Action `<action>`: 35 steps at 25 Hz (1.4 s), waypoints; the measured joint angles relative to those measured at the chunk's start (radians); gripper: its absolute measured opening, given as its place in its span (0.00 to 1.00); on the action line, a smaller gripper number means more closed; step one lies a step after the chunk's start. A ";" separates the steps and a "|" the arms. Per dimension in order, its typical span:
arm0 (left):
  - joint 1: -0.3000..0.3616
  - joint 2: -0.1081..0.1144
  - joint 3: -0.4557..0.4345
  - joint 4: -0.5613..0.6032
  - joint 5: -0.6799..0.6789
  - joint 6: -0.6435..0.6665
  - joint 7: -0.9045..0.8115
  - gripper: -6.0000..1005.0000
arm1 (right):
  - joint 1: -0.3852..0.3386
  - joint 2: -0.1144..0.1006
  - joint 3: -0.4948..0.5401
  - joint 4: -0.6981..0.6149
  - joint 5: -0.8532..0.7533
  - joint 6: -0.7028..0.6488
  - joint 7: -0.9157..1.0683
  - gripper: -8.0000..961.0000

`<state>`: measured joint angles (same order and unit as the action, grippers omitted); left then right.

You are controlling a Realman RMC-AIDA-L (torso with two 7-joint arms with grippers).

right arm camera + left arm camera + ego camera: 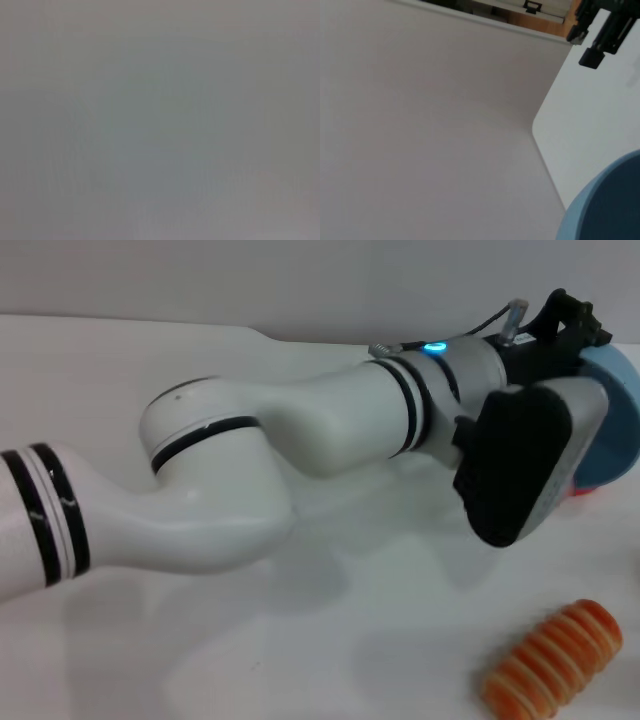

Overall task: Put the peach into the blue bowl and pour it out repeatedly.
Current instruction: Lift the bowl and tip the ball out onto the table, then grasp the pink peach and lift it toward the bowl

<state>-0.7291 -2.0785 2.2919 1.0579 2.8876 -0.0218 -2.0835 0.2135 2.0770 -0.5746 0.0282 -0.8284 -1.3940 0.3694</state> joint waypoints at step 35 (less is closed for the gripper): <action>-0.086 0.012 -0.509 -0.304 -0.738 0.315 -0.528 0.00 | 0.228 -0.018 -0.010 -0.393 -1.253 0.105 1.426 0.72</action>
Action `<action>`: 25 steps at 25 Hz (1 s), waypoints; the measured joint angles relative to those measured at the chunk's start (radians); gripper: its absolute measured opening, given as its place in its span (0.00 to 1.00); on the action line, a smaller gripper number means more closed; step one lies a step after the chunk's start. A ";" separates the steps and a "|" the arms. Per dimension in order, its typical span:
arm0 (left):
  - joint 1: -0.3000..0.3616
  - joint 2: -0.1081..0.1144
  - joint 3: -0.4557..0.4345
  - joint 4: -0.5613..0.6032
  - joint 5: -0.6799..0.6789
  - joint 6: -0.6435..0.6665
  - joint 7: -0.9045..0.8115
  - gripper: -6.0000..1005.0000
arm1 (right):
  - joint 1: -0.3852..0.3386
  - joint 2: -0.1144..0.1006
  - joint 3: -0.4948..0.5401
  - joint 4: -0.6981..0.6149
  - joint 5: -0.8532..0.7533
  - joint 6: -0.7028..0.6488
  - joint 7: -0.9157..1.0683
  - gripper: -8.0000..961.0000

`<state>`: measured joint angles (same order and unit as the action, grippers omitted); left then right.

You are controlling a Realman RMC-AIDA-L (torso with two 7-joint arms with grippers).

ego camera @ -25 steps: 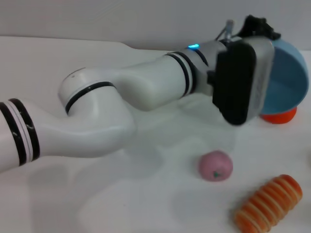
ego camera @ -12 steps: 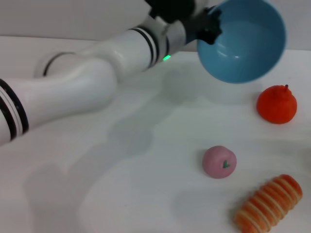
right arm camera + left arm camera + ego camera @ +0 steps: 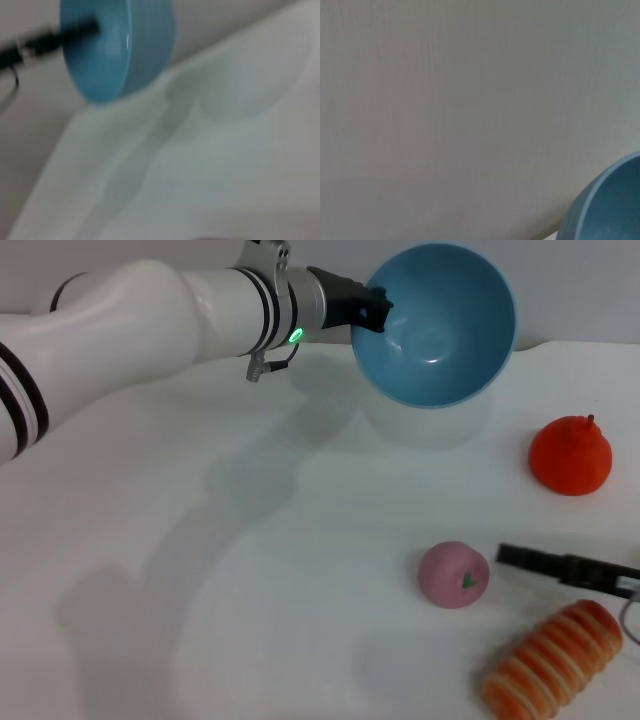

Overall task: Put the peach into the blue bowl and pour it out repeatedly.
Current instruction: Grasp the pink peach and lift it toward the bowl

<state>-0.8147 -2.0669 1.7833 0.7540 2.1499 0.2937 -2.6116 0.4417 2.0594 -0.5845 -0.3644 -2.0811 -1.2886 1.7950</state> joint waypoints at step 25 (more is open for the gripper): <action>-0.007 -0.008 0.044 -0.022 -0.002 -0.037 -0.008 0.00 | 0.154 0.016 -0.031 0.154 -0.106 0.183 -0.084 0.71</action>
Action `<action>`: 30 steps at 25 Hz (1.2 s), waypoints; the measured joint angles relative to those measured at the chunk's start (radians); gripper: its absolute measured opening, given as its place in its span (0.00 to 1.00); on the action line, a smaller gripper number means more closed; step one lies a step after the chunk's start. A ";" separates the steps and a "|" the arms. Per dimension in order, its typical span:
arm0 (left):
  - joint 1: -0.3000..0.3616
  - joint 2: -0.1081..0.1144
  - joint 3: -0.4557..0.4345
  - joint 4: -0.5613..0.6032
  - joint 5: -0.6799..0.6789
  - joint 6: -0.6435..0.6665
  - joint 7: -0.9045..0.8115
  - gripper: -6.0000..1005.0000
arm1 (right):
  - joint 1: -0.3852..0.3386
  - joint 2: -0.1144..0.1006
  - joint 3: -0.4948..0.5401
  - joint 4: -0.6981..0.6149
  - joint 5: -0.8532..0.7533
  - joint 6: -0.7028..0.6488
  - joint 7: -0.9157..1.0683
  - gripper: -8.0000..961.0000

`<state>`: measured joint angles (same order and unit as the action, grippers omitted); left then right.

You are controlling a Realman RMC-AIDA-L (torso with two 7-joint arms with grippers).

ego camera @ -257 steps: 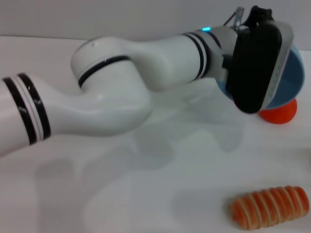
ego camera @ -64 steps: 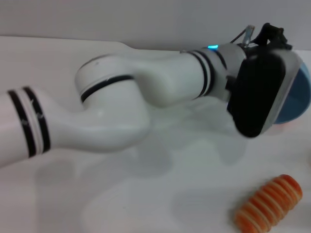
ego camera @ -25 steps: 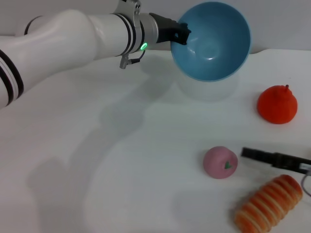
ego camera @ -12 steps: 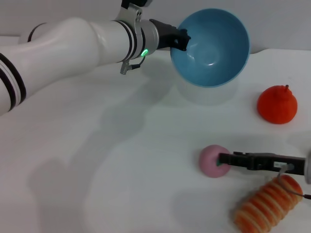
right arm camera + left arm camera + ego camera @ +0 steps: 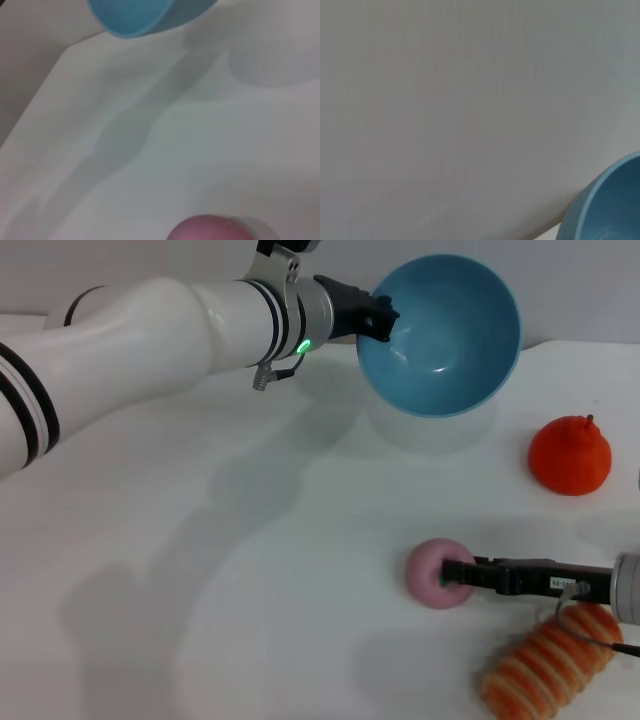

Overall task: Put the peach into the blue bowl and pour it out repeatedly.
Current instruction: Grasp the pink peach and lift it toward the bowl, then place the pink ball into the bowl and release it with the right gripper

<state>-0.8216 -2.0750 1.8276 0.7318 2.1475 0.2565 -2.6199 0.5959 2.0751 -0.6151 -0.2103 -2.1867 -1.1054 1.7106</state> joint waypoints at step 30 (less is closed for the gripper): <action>-0.052 0.009 -0.027 -0.063 0.143 0.300 -0.030 0.00 | -0.055 -0.011 0.028 -0.648 0.083 -0.627 0.190 0.07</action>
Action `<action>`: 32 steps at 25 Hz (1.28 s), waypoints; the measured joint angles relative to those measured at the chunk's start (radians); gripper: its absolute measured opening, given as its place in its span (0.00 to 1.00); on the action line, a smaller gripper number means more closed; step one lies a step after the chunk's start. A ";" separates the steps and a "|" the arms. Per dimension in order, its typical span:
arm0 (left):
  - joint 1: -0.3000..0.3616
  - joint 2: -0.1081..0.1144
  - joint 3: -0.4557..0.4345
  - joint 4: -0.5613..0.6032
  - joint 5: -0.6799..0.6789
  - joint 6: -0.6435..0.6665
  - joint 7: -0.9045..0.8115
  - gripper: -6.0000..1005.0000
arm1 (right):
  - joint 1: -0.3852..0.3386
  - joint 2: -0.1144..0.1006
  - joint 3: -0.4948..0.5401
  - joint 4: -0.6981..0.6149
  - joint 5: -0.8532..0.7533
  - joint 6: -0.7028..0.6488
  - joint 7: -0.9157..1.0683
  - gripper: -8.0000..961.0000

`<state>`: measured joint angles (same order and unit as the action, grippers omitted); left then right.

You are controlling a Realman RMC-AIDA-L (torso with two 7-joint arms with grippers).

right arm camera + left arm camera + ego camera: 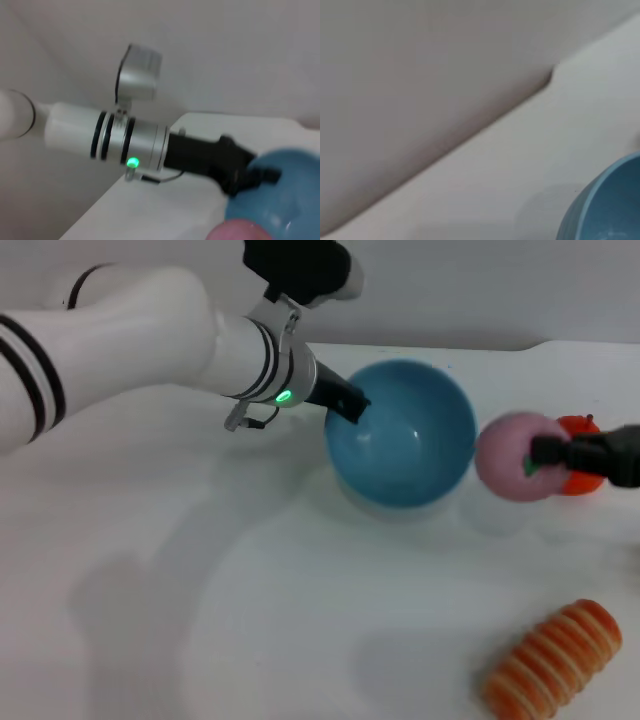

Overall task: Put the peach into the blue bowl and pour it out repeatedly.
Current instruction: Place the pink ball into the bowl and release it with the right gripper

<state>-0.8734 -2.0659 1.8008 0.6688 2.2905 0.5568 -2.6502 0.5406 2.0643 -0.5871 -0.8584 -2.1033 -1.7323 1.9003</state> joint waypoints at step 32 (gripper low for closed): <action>-0.002 -0.009 0.142 0.101 0.034 0.106 -0.141 0.00 | -0.074 0.006 -0.160 0.074 0.230 0.313 -0.185 0.56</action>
<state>-0.8749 -2.0752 1.9431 0.7703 2.3247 0.6627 -2.7916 0.4662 2.0700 -0.7468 -0.7840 -1.8733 -1.4191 1.7150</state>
